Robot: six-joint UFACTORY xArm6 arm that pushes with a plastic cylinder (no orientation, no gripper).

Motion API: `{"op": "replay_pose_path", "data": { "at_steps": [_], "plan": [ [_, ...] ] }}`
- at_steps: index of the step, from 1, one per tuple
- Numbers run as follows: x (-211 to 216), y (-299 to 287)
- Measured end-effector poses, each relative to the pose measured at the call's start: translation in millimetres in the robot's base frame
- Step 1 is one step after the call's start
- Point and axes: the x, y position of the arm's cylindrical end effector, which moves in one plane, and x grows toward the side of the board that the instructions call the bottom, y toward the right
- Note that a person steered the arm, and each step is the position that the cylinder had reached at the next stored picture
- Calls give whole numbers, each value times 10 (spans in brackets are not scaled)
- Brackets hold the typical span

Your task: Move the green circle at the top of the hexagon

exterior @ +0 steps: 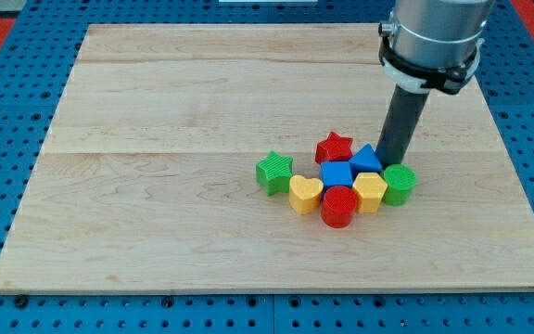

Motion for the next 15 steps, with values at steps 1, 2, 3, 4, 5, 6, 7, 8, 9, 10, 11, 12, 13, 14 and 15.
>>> {"op": "replay_pose_path", "data": {
  "at_steps": [1, 2, 3, 4, 5, 6, 7, 8, 9, 10, 11, 12, 13, 14, 15],
  "plan": [
    [-42, 0],
    [-47, -75],
    [86, -328],
    [117, -41],
    [32, 68],
    [217, 434],
    [475, 694],
    [574, 1010],
    [1069, 1121],
    [970, 802],
    [555, 762],
    [212, 530],
    [141, 674],
    [134, 592],
    [624, 996]
  ]
}}
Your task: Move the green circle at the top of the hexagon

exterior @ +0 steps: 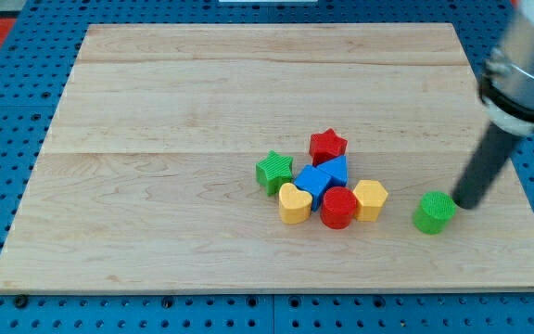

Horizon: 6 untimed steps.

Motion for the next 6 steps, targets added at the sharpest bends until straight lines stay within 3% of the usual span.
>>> {"op": "replay_pose_path", "data": {
  "at_steps": [1, 2, 3, 5, 6],
  "plan": [
    [10, 397],
    [441, 207],
    [274, -573],
    [-527, -583],
    [-602, -874]
  ]
}}
